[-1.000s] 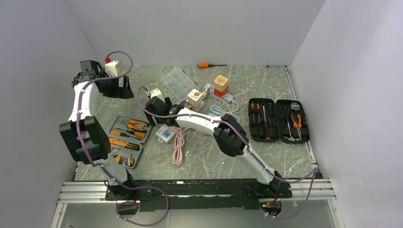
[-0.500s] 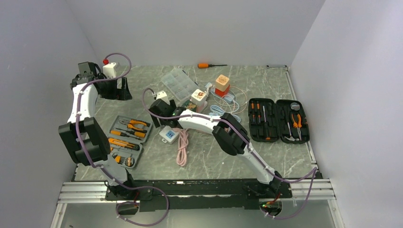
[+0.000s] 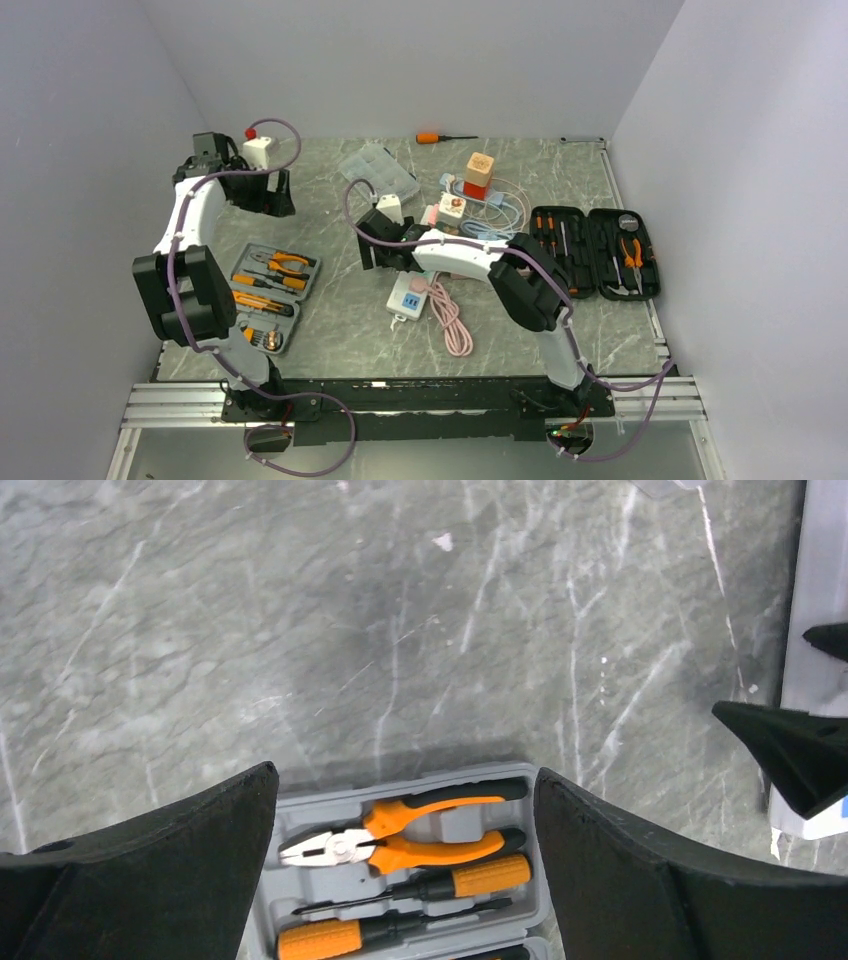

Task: Pull the plug off the socket
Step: Move the socket to the center of the board.

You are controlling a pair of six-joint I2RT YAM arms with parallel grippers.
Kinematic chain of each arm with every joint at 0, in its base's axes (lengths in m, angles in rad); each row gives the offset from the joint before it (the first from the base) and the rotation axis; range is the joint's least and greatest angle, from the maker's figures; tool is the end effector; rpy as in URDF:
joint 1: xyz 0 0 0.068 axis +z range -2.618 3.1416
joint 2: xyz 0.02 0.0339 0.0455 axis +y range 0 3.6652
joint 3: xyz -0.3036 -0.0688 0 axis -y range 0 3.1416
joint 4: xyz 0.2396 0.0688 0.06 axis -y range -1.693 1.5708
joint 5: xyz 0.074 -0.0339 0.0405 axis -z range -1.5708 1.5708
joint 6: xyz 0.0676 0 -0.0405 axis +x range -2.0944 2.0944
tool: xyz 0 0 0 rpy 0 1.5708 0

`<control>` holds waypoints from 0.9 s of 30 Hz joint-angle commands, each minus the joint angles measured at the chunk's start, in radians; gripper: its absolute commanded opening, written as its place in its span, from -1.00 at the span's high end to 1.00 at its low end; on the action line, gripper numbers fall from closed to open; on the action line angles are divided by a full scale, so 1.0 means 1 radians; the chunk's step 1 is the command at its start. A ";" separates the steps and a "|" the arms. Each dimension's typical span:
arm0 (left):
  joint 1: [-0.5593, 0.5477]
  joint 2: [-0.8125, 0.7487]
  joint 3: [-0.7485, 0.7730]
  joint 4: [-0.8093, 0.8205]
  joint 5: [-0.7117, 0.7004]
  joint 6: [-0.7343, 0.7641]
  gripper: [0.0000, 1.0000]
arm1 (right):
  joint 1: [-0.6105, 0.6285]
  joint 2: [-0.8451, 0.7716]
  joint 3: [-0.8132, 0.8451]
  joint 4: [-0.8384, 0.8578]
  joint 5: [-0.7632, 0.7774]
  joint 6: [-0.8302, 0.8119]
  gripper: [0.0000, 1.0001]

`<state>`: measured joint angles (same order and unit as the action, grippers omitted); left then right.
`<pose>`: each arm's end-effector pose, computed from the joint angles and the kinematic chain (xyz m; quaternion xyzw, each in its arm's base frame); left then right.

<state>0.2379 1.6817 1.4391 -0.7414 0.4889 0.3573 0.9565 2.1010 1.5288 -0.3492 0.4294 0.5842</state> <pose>0.3715 0.0574 0.3046 0.1253 0.9230 -0.1392 0.3362 0.3051 0.3837 0.1882 -0.1046 0.9226 0.0721 0.3643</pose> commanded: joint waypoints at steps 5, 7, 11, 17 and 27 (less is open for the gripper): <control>-0.057 0.022 0.031 0.034 0.000 -0.012 -0.99 | -0.113 0.036 0.316 -0.144 -0.042 0.059 -0.85; -0.054 0.010 0.017 0.038 -0.001 -0.007 -0.99 | -0.140 0.136 0.498 -0.179 -0.052 0.075 -0.93; -0.037 -0.028 -0.033 0.054 0.000 0.015 -0.99 | -0.210 0.326 0.833 -0.252 -0.087 0.078 -0.99; -0.003 -0.039 -0.056 0.049 0.021 0.014 -0.99 | -0.337 0.367 0.788 -0.129 -0.108 0.090 -0.99; 0.003 -0.071 -0.118 0.070 0.040 0.025 -0.99 | -0.430 0.473 0.870 -0.067 -0.174 0.099 -0.99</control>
<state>0.2409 1.6520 1.3224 -0.6952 0.4892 0.3641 0.5201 2.5561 2.3398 -0.4801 0.3122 0.6594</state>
